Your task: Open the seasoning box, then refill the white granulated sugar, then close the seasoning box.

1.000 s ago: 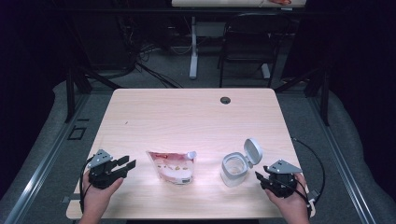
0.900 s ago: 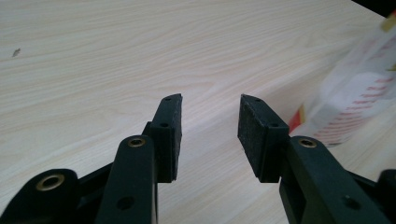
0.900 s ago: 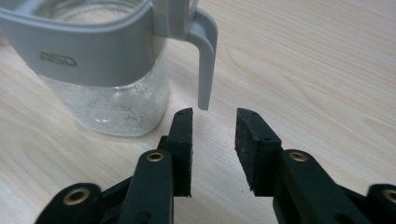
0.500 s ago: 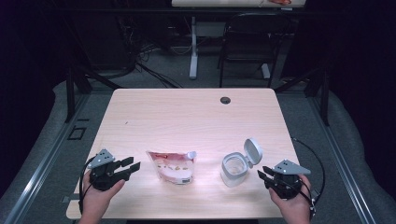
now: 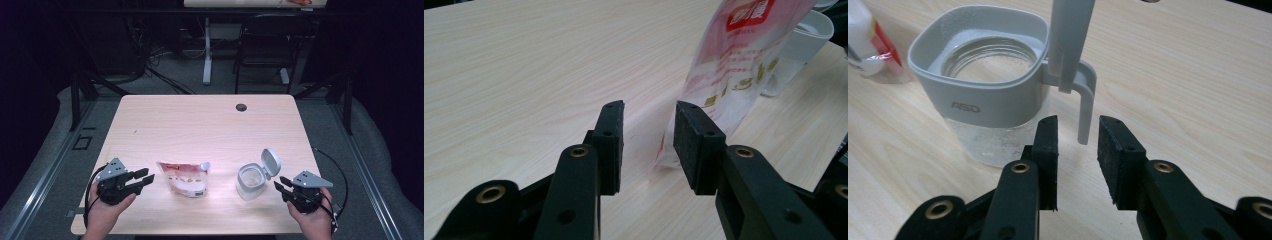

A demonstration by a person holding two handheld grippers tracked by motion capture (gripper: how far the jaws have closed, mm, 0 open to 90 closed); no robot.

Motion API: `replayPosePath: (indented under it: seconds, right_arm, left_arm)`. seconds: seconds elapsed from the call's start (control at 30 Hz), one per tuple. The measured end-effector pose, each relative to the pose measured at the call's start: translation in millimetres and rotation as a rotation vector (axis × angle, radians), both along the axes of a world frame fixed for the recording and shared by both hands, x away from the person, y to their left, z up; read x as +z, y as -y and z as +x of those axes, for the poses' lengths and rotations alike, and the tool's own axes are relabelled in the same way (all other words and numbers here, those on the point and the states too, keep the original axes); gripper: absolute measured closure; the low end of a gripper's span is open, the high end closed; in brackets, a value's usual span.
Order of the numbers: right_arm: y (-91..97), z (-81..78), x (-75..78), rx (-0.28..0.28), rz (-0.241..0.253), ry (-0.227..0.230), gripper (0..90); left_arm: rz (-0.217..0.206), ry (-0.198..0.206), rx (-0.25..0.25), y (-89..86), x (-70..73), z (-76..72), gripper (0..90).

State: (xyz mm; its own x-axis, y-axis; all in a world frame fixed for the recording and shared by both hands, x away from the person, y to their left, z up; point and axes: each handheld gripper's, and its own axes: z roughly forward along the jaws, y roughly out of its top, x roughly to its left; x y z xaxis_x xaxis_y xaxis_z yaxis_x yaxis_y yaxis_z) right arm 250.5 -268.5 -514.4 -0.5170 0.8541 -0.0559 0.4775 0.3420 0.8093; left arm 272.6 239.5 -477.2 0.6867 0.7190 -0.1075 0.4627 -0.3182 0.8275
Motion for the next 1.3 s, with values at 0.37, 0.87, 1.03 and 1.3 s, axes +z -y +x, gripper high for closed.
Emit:
replayPosePath:
  seconds: [0.37, 0.87, 1.03, 1.3]
  right_arm:
    - [-2.7, -4.2, 11.5, 0.029, 0.023, -0.019, 72.6]
    - [-17.5, -14.8, 35.7, 0.108, 0.032, -0.036, 74.1]
    - [-23.5, -16.7, 42.3, 0.125, 0.037, -0.021, 72.5]
    - [-34.2, -15.8, 48.0, 0.153, 0.033, -0.023, 74.0]
  left_arm:
    - [-0.014, -0.012, -0.028, 3.3, 9.2, -4.9, 66.6]
    - [0.001, -0.029, -0.065, 17.9, 22.1, -1.4, 67.2]
    - [0.010, -0.028, -0.085, 24.0, 26.6, 0.2, 68.4]
    - [0.012, -0.031, -0.078, 23.7, 30.0, 3.8, 70.5]
